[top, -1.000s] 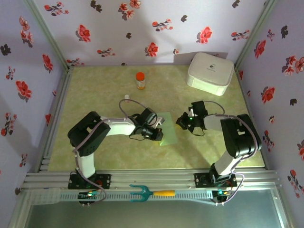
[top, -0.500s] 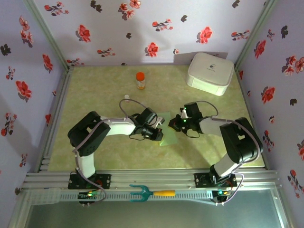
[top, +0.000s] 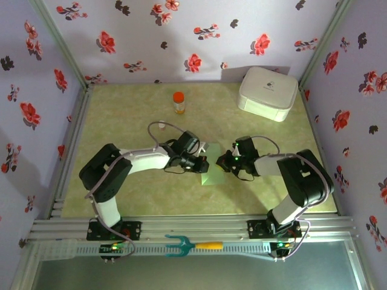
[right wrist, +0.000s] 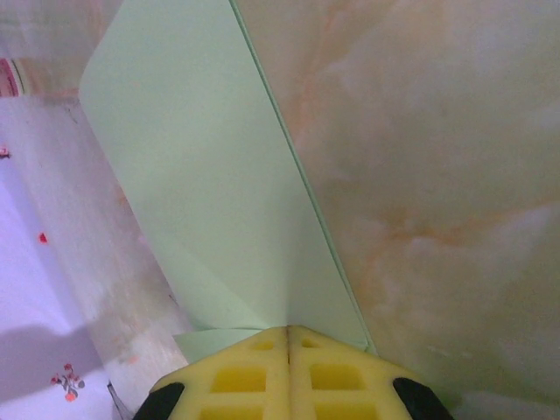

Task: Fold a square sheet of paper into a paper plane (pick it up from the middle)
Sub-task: Fold the triangle a second time at the center of the table.

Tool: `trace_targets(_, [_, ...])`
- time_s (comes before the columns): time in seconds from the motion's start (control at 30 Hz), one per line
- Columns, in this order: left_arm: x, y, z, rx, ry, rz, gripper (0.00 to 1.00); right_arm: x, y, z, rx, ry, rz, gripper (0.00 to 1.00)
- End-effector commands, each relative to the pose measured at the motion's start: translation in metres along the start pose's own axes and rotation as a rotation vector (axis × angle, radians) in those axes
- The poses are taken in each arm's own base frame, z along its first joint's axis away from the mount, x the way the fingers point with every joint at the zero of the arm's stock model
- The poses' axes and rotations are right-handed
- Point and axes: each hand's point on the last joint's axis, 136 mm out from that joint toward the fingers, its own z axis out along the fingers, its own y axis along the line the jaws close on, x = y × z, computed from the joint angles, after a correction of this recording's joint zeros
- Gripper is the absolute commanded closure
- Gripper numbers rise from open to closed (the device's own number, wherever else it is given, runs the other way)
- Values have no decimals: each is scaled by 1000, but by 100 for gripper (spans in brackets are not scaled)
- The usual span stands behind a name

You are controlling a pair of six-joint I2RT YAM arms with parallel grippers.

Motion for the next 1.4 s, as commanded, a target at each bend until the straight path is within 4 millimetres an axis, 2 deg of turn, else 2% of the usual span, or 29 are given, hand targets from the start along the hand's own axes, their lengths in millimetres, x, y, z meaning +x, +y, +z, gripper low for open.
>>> trace_targets(0.0, [-13,-19,-3,46,-18,-37,100,5,-36,-3,138,-41,92,100])
trace_targets(0.2, [-5,-32,20,71,28,-29,100,5,-36,-2,133,-36,98,100])
trace_targets(0.27, [-2,-30,27,61,44,-31,100,6,-34,0,126,-31,97,100])
trace_targets(0.6, [4,-3,41,-27,74,-51,100,5,-34,1,120,-26,97,100])
trace_targets(0.93, [34,33,49,-74,117,-104,100,6,-35,2,123,-23,90,100])
trace_targets(1.0, [39,33,50,-47,117,-112,100,4,-30,1,104,-27,75,100])
trace_targets(1.2, [40,33,49,-28,116,-113,100,-1,11,-12,0,-34,-28,100])
trace_targets(1.37, [39,32,48,-22,107,-109,100,8,29,-18,-61,3,-72,100])
